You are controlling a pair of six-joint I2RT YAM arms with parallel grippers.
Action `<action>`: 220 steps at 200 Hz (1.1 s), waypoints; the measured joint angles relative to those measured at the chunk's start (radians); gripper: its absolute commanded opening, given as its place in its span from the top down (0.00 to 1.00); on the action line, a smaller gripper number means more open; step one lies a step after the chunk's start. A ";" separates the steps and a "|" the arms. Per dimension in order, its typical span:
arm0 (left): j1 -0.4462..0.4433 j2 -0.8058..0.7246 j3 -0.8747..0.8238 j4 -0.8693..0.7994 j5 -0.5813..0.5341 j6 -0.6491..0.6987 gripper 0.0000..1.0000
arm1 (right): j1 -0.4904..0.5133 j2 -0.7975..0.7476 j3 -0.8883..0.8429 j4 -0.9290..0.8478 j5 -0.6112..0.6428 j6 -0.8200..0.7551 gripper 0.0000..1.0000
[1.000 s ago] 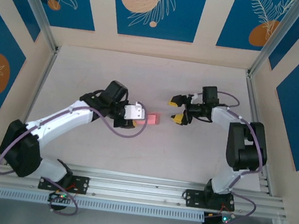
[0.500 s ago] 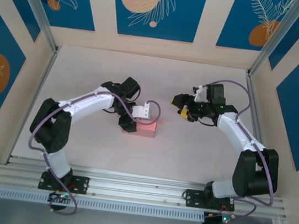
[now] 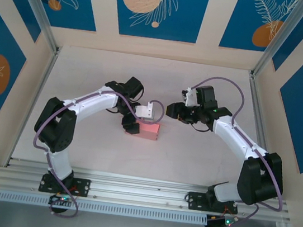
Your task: Fold the paper box
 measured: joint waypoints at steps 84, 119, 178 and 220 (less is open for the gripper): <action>0.014 -0.066 0.000 0.049 0.032 -0.004 0.00 | 0.110 -0.178 0.000 -0.117 0.216 -0.188 0.41; 0.026 -0.133 -0.008 0.075 0.052 -0.004 0.01 | 0.161 -0.175 0.001 -0.182 0.287 -0.230 0.40; 0.130 -0.357 -0.168 0.173 0.033 -0.115 0.32 | 0.220 -0.151 0.058 -0.280 0.365 -0.258 0.41; 0.286 -0.518 -0.333 0.227 0.066 -0.178 0.46 | 0.270 -0.103 0.119 -0.347 0.416 -0.266 0.45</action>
